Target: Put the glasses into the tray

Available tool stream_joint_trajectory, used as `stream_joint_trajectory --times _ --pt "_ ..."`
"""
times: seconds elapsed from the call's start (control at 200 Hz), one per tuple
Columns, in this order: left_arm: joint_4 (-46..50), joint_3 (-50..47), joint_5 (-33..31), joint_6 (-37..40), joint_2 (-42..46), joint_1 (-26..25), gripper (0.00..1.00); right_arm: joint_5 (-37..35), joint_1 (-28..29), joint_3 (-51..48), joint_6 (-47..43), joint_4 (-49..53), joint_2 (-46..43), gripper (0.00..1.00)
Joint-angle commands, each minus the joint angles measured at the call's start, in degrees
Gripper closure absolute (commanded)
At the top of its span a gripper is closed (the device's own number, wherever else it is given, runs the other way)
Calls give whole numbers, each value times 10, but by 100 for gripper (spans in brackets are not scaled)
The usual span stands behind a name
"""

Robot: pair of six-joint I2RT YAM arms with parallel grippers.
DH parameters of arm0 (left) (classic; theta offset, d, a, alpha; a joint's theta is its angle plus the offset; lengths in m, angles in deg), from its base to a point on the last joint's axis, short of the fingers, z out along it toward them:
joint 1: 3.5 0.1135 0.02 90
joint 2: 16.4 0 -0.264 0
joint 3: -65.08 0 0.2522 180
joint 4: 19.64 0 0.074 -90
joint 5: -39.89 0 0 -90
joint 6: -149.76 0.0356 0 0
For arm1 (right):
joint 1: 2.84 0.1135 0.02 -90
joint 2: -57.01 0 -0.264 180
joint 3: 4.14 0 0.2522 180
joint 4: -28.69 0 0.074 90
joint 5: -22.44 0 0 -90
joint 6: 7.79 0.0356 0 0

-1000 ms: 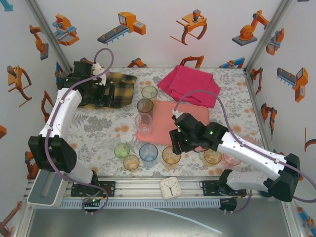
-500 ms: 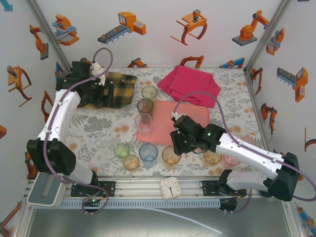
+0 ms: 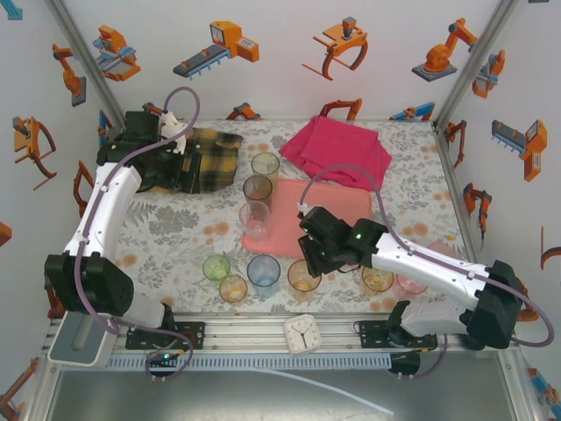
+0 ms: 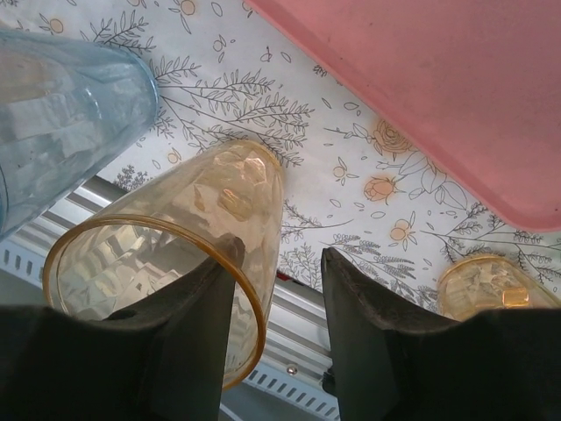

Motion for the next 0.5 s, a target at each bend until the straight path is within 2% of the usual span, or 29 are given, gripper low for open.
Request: stream_joint_trajectory --times 0.0,0.496 --pt "7 -8 -4 14 22 1 18 -15 5 24 -10 8 1 57" --pt "4 -14 -2 16 36 1 18 -26 10 22 -7 12 -5 63"
